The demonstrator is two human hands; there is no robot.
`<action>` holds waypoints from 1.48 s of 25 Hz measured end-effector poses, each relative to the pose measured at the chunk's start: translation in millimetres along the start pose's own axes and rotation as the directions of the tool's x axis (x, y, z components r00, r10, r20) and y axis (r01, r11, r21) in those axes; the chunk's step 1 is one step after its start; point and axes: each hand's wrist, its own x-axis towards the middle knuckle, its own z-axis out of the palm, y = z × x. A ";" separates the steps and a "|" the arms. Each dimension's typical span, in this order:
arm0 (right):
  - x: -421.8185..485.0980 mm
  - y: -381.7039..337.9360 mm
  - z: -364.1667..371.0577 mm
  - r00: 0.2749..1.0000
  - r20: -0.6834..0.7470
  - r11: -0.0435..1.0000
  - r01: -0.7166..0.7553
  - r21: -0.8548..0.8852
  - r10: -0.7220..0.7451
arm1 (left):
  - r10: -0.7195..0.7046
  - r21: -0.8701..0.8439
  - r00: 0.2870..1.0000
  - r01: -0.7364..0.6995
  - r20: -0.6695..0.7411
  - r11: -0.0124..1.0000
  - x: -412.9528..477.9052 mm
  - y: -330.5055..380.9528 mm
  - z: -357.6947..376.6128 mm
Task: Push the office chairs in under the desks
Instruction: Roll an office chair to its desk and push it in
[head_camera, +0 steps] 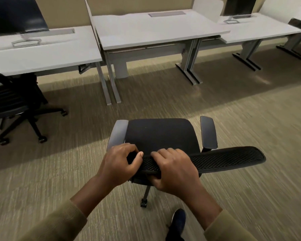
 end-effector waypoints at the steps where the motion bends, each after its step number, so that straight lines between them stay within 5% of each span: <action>1: 5.1 17.3 -2.0 1.000 0.004 1.000 0.026 -0.001 -0.026 | -0.020 0.001 1.000 0.020 -0.016 1.000 11.1 5.6 8.2; 15: 153.3 257.7 -20.1 0.988 0.094 0.983 0.135 -0.124 -0.123 | -0.274 0.014 0.955 0.278 -0.117 0.961 243.4 52.7 104.6; 37: 513.9 465.5 17.0 0.995 0.082 0.988 0.066 -0.137 -0.055 | -0.315 -0.008 0.947 0.315 -0.063 0.949 648.7 -94.1 116.8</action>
